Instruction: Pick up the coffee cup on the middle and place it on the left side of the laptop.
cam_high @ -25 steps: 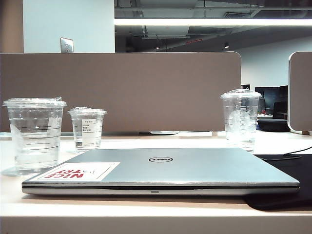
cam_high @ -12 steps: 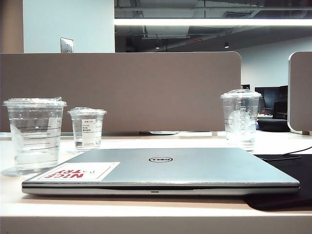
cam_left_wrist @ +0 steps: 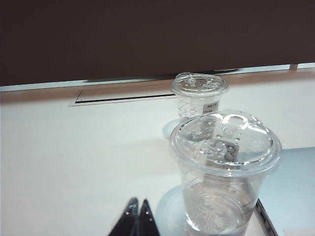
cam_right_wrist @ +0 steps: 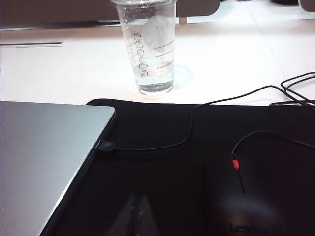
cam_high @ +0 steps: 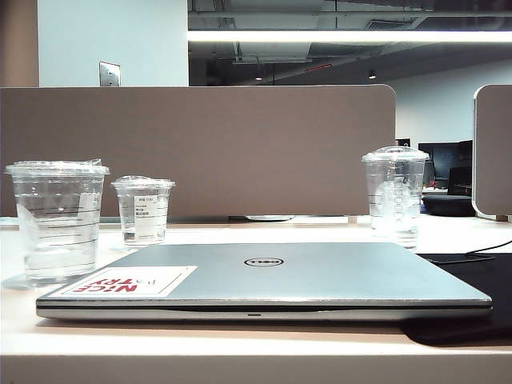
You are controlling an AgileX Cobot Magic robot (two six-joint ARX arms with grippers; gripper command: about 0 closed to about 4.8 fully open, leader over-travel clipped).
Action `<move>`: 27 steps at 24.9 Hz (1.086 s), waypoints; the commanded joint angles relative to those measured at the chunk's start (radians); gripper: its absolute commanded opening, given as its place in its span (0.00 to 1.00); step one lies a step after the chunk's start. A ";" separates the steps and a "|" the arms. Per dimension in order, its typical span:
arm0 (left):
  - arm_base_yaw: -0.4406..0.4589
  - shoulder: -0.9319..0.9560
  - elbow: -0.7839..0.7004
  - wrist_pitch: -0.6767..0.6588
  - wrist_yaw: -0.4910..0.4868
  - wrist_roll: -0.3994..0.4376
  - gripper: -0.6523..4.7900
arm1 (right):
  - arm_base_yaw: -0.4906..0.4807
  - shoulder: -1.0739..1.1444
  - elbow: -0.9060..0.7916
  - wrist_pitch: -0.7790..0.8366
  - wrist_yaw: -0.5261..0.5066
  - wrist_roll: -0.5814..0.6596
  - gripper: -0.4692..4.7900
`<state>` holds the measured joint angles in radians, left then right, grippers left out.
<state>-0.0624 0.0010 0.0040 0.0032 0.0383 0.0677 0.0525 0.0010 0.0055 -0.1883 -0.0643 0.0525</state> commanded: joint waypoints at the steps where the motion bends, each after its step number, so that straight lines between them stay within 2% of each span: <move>1: 0.002 0.000 0.003 0.011 0.004 0.003 0.11 | -0.001 -0.002 -0.003 0.039 -0.002 -0.001 0.08; 6: 0.002 0.000 0.003 0.011 0.003 0.003 0.11 | -0.001 -0.002 -0.003 0.200 -0.002 -0.001 0.08; 11: 0.002 0.000 0.003 0.011 0.004 0.003 0.11 | -0.003 -0.002 -0.003 0.253 -0.002 -0.001 0.08; 17: 0.002 0.000 0.003 0.011 0.003 0.003 0.11 | -0.010 -0.002 -0.003 0.246 -0.003 -0.001 0.08; 23: 0.002 0.000 0.003 0.011 0.003 0.003 0.11 | -0.113 -0.002 -0.003 0.253 -0.006 -0.001 0.08; 27: 0.002 0.000 0.003 0.011 0.003 0.003 0.11 | -0.122 -0.002 -0.003 0.252 -0.006 -0.001 0.08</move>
<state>-0.0624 0.0010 0.0040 0.0032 0.0383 0.0677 -0.0708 0.0010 0.0055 0.0399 -0.0654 0.0525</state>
